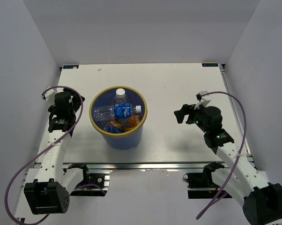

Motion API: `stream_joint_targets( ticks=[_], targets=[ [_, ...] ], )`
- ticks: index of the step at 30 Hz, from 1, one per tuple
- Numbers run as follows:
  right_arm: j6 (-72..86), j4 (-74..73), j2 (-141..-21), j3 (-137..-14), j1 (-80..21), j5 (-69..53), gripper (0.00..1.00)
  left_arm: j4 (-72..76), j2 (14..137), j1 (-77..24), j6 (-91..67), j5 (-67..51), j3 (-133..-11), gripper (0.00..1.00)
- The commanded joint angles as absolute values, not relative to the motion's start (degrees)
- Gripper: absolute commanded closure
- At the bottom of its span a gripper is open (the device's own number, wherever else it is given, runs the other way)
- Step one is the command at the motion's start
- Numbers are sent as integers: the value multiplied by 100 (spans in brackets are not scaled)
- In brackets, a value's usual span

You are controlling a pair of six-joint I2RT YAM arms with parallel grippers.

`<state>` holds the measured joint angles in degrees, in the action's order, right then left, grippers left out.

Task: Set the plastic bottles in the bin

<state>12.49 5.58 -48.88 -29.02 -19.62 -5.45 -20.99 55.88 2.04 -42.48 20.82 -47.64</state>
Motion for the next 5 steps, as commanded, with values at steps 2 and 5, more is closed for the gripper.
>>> stream_joint_targets(
  ticks=[2,5],
  targets=[
    [1450,1186,-4430,-2910,-1951,-53,11,-2074,5537,220,-4324,2153,-4825,2],
    [1459,1266,-4263,-2742,-1951,-35,11,-2109,5563,220,-4350,2188,-4816,2]
  ],
)
